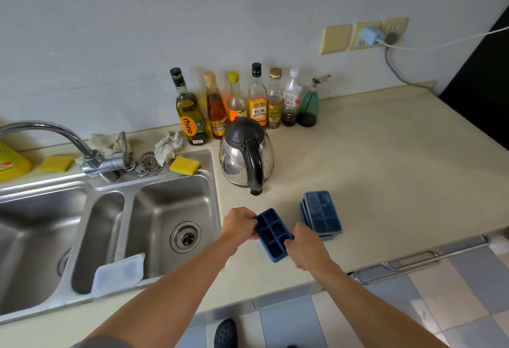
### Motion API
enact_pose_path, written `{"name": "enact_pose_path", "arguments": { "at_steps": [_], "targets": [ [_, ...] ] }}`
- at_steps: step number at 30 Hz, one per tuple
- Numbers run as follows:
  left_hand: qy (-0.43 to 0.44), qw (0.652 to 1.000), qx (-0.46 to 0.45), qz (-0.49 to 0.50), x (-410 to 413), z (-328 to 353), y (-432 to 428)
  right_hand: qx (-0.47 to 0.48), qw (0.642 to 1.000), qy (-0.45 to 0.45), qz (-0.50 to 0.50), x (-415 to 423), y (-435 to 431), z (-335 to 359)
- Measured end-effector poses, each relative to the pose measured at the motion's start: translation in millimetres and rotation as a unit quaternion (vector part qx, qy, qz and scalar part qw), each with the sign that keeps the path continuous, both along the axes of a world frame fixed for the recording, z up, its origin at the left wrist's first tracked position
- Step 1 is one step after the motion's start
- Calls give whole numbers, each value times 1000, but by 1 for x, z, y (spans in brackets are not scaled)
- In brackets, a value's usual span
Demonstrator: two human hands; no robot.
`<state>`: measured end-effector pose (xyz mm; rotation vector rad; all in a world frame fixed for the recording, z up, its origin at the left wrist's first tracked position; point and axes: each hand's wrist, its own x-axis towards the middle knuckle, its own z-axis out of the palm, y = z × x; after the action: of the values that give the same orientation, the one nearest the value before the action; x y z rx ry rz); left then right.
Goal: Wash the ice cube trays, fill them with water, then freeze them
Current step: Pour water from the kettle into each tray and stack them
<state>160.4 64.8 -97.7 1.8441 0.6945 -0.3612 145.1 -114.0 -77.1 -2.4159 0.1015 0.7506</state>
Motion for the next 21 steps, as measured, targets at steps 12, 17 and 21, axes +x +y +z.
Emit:
{"name": "enact_pose_path", "arguments": {
  "at_steps": [12,17,21],
  "targets": [
    [35,988,-147,14,-12,12,12,-78,994,-58,45,12,6,13],
    [26,990,-140,19,-3,12,16,-71,992,-99,23,14,11,23],
    [25,994,-97,36,-6,13,41,-11,988,-152,10,20,31,32]
  ]
}}
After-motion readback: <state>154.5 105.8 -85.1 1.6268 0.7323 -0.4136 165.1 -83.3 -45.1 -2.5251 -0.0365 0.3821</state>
